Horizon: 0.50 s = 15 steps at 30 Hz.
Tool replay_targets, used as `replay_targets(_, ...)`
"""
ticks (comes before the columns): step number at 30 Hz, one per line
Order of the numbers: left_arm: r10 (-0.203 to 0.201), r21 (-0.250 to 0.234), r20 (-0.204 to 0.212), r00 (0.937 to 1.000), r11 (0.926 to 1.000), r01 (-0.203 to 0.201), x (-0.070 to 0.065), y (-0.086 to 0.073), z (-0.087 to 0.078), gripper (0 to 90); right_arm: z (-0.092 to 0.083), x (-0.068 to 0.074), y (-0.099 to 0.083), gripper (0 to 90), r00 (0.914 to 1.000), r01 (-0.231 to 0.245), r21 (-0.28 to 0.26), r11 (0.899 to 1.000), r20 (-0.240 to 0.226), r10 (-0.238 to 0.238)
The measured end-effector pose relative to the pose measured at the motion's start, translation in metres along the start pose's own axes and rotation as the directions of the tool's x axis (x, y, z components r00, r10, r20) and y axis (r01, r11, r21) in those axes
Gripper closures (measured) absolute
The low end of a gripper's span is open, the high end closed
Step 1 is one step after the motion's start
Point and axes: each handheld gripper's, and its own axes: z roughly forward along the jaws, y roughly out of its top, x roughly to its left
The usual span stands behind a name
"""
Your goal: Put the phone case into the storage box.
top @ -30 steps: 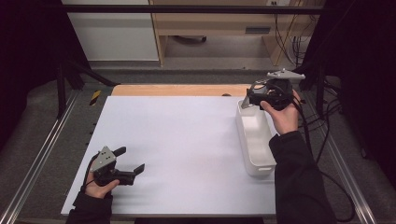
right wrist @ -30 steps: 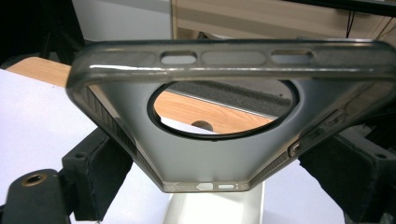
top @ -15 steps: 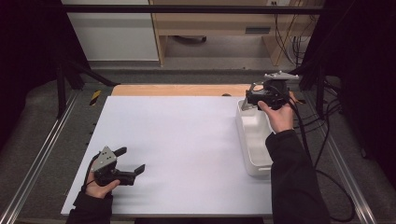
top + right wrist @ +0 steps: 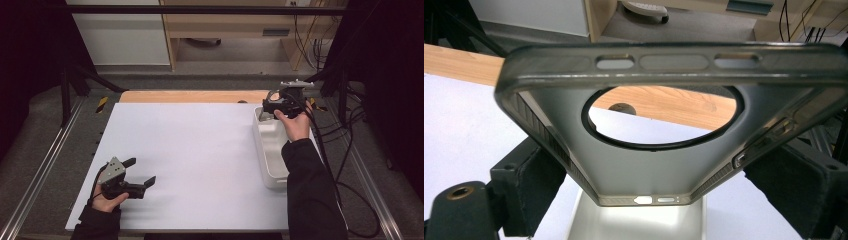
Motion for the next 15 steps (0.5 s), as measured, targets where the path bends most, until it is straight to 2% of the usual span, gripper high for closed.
replay_targets(15,0.001,0.002,0.001,1.0000,1.0000,-0.001,0.000,0.000,0.001,0.0,0.018,0.003,-0.005,11.7,0.9997,-0.021,0.027,0.999,0.011,0.021)
